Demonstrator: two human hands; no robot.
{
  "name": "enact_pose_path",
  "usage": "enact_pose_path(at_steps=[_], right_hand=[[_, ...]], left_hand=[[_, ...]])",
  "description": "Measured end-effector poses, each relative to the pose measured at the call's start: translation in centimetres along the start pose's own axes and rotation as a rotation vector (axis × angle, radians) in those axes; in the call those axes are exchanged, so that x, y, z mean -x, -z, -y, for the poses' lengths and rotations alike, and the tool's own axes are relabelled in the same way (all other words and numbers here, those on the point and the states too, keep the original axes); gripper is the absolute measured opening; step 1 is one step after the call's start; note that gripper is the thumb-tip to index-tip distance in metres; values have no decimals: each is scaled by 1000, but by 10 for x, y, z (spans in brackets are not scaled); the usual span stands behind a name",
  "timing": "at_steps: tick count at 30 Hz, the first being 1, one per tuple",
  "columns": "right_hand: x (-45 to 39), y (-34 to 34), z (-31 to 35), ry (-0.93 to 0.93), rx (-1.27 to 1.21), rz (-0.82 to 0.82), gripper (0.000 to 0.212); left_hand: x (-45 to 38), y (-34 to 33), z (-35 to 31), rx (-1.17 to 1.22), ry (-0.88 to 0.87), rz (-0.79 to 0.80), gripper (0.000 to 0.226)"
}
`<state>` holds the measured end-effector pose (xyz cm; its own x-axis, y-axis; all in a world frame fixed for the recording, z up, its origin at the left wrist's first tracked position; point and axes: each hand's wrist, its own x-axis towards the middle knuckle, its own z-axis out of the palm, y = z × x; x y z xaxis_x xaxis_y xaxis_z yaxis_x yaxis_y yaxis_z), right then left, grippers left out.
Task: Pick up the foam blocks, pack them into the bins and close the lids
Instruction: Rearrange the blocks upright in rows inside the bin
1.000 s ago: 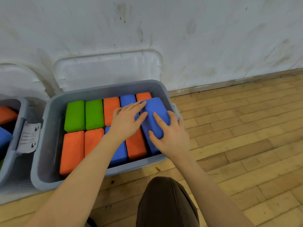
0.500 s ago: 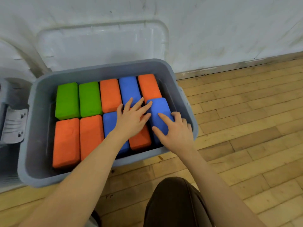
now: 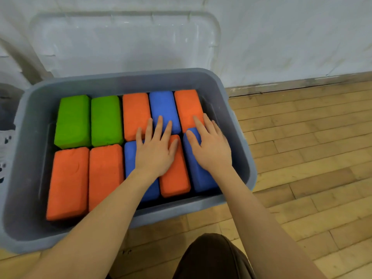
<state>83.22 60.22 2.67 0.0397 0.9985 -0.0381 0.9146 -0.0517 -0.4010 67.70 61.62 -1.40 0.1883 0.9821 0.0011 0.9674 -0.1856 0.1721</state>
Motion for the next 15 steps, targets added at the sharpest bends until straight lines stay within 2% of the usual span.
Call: enact_pose_path(at_steps=[3,8,15], right_hand=[[3,-9,-5,2,81,-32,53],[-4,-36,-3,-21,107,29,61],[-11,-38,1,-33,141,32,54]], left_hand=[[0,-1,1,0,1,-28,65],[1,-3,4,3,-6,-45,60],[-3,-3,-1,15,34,-58,60]])
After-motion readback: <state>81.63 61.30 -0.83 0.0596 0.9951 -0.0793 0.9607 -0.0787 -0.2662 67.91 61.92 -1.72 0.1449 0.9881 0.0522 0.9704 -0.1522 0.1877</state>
